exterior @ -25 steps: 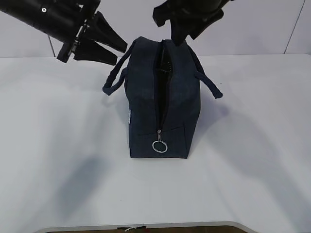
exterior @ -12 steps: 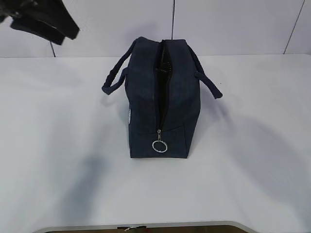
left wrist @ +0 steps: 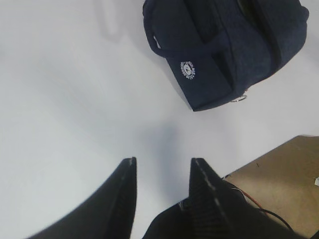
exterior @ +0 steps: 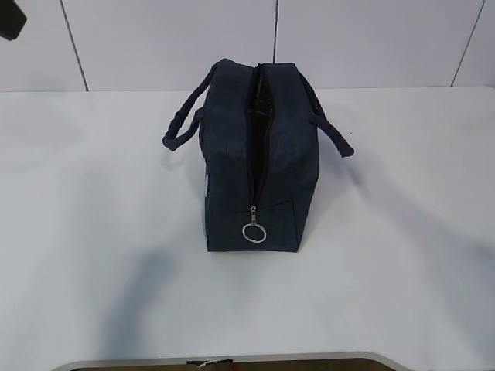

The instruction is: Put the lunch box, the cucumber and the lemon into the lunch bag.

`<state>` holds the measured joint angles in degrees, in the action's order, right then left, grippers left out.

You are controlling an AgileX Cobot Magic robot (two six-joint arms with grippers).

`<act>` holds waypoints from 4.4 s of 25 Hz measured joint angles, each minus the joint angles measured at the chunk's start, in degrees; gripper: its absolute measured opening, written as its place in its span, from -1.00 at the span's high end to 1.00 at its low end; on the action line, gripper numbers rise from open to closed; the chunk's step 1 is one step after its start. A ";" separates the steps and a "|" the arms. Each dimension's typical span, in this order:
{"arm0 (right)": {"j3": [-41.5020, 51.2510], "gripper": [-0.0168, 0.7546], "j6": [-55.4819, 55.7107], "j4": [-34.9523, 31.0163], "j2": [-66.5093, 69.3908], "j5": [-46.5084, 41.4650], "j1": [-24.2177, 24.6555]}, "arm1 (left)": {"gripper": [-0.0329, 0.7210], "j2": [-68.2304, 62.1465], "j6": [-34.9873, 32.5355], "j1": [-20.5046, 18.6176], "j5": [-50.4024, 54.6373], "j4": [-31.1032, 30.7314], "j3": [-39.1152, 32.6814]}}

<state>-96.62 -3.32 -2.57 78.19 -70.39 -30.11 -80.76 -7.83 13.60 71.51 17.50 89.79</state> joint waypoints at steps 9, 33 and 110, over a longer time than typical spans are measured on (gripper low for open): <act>29.90 0.13 -5.09 -2.21 -17.90 24.21 0.00 | 0.24 12.91 0.00 0.00 0.22 -0.09 -10.65; 66.57 0.13 -11.47 -1.97 -13.84 79.99 0.00 | 0.24 16.15 0.00 0.00 0.33 1.65 -11.21; 66.74 0.13 6.87 20.64 35.32 134.47 0.00 | 0.25 16.15 0.17 0.00 0.33 3.98 -11.21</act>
<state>-29.89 3.56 18.08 113.51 64.07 -30.11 -64.61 -7.66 13.60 71.84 21.48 78.58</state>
